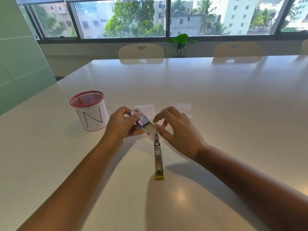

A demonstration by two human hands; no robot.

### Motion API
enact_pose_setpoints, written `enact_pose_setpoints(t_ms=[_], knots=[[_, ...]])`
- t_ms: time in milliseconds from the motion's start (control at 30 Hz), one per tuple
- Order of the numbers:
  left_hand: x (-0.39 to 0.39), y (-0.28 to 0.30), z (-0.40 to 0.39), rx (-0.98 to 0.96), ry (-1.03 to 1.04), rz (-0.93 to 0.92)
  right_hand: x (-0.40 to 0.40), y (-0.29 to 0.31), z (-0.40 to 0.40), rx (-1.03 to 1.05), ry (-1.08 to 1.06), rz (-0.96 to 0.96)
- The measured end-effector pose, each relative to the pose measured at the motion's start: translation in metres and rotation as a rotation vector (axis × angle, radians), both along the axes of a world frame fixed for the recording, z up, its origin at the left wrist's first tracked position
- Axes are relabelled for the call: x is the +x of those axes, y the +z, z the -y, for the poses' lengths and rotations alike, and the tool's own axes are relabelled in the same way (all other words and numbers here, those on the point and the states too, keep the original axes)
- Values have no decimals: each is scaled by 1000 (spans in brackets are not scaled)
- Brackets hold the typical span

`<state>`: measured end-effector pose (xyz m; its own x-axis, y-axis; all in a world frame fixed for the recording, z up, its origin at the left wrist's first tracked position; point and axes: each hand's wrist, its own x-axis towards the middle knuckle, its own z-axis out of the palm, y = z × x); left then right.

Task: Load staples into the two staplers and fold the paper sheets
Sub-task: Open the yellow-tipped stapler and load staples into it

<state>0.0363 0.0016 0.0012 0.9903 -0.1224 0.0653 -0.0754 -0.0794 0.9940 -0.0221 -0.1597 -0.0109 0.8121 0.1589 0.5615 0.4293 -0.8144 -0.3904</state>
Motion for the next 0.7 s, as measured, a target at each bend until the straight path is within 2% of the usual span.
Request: enact_pose_setpoints(t_ms=[133, 367, 700], knots=[[-3, -1, 3, 59, -5, 28, -2, 1, -1, -82, -37, -17], [-6, 0, 7, 33, -13, 35, -3, 7, -1, -25, -111, -146], [-4, 1, 4, -95, -3, -3, -4, 9, -2, -109, -130, -137]])
